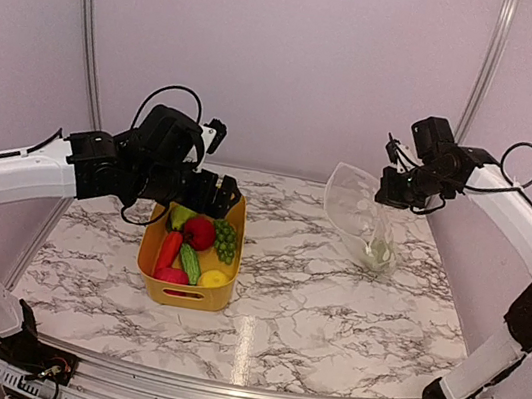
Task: Place the food in the zip-top bag and seal the zipper
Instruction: Pick up the fake fruit from the bin.
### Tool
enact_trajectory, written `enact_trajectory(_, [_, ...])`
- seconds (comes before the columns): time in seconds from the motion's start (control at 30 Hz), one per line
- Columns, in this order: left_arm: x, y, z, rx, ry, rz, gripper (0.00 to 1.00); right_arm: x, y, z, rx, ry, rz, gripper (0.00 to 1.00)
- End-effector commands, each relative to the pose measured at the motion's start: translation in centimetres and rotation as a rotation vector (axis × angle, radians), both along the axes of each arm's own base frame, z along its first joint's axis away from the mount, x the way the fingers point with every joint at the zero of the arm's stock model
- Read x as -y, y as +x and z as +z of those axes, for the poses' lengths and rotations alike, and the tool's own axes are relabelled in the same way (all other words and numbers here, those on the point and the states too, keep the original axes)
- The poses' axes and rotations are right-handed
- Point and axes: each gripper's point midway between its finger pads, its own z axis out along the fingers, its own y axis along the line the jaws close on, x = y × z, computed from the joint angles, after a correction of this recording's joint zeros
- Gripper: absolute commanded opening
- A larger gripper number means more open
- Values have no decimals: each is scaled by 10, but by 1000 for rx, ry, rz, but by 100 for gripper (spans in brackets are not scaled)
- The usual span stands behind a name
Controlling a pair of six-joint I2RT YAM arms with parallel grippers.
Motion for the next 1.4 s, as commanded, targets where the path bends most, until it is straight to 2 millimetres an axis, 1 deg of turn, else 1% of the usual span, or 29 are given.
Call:
enact_trajectory(0.0, [-24, 2, -15, -44, 77, 102, 99, -20, 7, -8, 7, 67, 49, 0])
enact_trajectory(0.07, [-19, 1, -20, -59, 78, 76, 99, -22, 7, -13, -4, 64, 64, 0])
enact_trajectory(0.13, [-20, 3, -21, -67, 92, 95, 99, -25, 6, -16, -12, 67, 78, 0])
enact_trajectory(0.2, [-31, 11, -26, -58, 143, 169, 99, -27, 4, -17, -13, 67, 86, 0])
enact_trajectory(0.23, [-38, 13, -32, -77, 184, 204, 99, -27, 3, -17, -12, 69, 88, 0])
enact_trajectory(0.3, [-33, 15, -41, -129, 248, 158, 99, -28, 1, -20, -14, 76, 88, 0])
enact_trajectory(0.33, [-29, 16, -42, -141, 262, 144, 99, -28, -1, -23, -19, 80, 90, 0])
enact_trajectory(0.4, [-20, 17, -46, -147, 230, 108, 99, -30, -3, -24, -23, 93, 93, 0])
enact_trajectory(0.43, [-14, 15, -50, -150, 201, 79, 99, -32, -4, -25, -26, 99, 96, 0])
enact_trajectory(0.47, [-13, 12, -56, -156, 177, 62, 99, -33, -5, -24, -27, 104, 100, 0])
enact_trajectory(0.53, [-17, 14, -63, -185, 140, 98, 97, -34, -6, -23, -28, 108, 107, 0])
enact_trajectory(0.6, [-24, 17, -76, -253, 135, 148, 90, -34, -6, -21, -26, 105, 108, 0])
enact_trajectory(0.67, [-26, 12, -91, -336, 130, 149, 88, -34, -7, -18, -21, 103, 111, 0])
enact_trajectory(0.7, [-20, 4, -98, -380, 115, 110, 88, -34, -7, -18, -21, 103, 114, 0])
enact_trajectory(0.77, [-11, -8, -108, -429, 88, 40, 87, -36, -9, -20, -28, 108, 121, 0])
enact_trajectory(0.9, [-8, -28, -127, -505, 55, -17, 87, -40, -10, -23, -40, 113, 135, 0])
enact_trajectory(1.0, [-6, -38, -143, -567, 70, -48, 86, -41, -10, -23, -38, 115, 138, 0])
enact_trajectory(1.13, [-1, -42, -157, -621, 87, -59, 86, -45, -11, -22, -38, 129, 157, 0])
enact_trajectory(1.27, [0, -39, -162, -620, 99, -48, 86, -45, -11, -20, -33, 122, 163, 0])
enact_trajectory(1.37, [0, -41, -171, -658, 132, -48, 86, -45, -11, -21, -37, 122, 164, 0])
